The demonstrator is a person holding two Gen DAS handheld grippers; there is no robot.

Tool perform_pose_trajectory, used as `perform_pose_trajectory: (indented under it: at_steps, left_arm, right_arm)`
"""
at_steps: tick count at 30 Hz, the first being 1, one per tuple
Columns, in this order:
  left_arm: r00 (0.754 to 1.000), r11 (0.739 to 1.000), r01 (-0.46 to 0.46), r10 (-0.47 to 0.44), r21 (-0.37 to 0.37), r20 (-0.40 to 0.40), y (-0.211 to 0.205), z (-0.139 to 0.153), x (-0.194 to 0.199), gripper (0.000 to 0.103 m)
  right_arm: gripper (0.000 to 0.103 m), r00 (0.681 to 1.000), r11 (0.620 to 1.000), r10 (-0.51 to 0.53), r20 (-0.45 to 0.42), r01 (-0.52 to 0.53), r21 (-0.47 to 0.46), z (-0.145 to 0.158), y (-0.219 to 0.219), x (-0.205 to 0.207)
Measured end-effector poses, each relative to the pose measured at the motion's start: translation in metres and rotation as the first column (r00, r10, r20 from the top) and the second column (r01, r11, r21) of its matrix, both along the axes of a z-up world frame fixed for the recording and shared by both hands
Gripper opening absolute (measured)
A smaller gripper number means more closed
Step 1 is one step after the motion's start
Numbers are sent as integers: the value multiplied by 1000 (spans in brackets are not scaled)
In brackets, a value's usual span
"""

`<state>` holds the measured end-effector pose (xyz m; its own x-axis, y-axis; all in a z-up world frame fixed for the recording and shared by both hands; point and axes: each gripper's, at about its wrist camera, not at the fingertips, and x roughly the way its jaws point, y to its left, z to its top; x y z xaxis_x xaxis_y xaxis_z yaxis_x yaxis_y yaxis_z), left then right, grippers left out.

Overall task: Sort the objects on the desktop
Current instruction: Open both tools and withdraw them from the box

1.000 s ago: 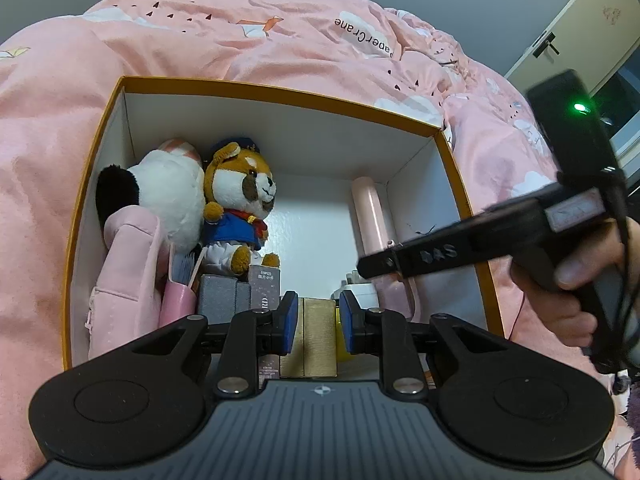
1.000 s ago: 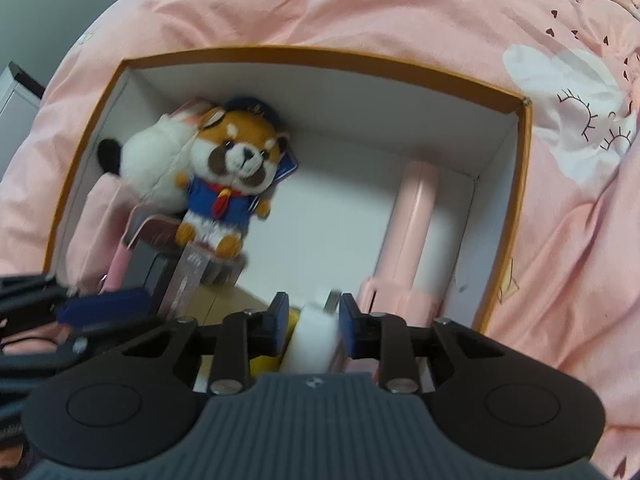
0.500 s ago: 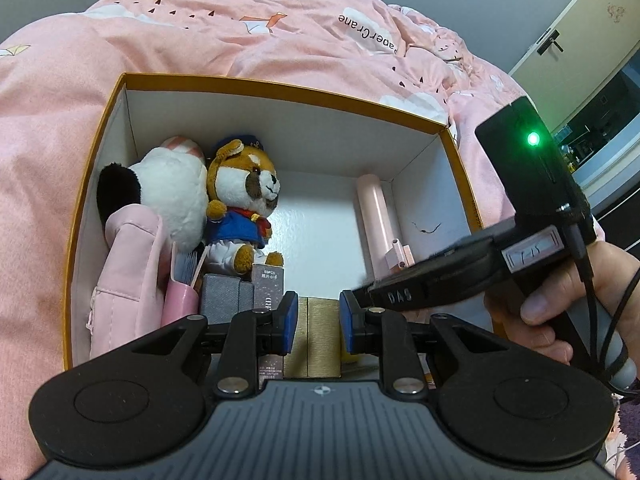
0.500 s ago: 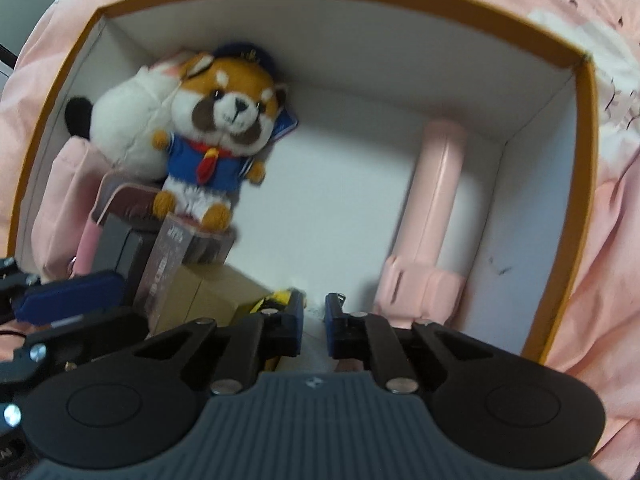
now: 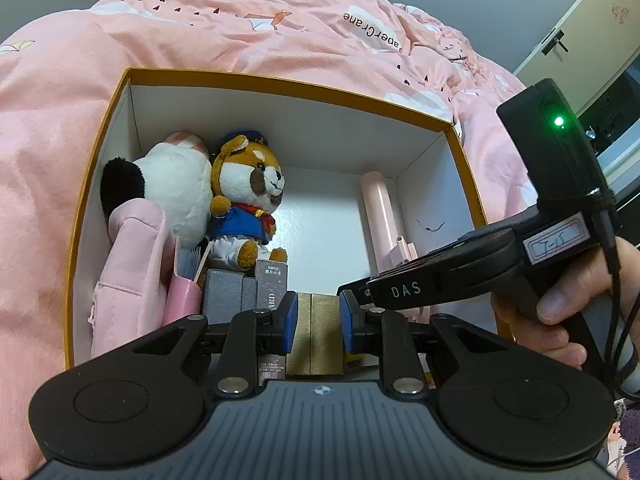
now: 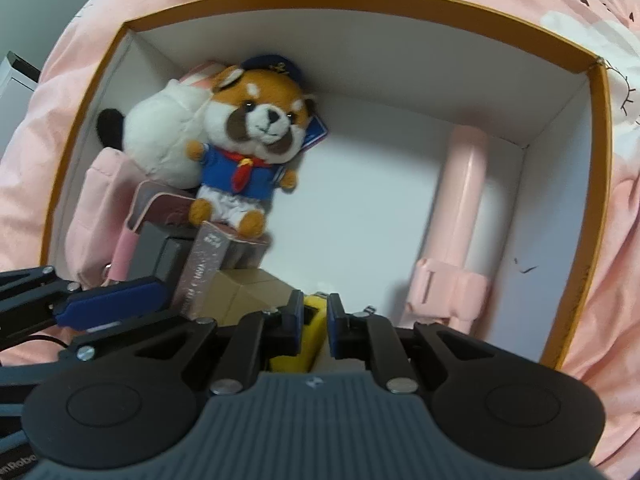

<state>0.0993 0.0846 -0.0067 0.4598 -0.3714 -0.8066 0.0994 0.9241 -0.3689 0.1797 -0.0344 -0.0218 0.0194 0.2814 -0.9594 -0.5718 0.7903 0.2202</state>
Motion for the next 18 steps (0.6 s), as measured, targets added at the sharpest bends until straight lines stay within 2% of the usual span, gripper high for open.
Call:
perform_pose_trajectory:
  at_steps: [6,8,10,13,18]
  left_arm:
    - [999,1000,18,-19,19,42,-7,6,-7,24]
    - [997,999,41,-43,29,70,-11,13,-13,25]
    - [993,997,66,-69,30,97,-16,19,-20,25]
    - [987,996,84,-88,33,135,-24,26,-32,33]
    - [973,992,97,-110,75,203,-41,36,-55,36]
  right_arm:
    - [13,1000,1000,-16,-1,16,25,5,-6,-3]
    - [15,999,999,-5,49,2,54,16,-12,-10]
    - [15,995,993,4,99,-16,121,33,-26,-21]
    - [16,986,976,-5,169,-33,217,52,-49,-37]
    - [29,950,937,-132,282,28,347,73,-95,-75]
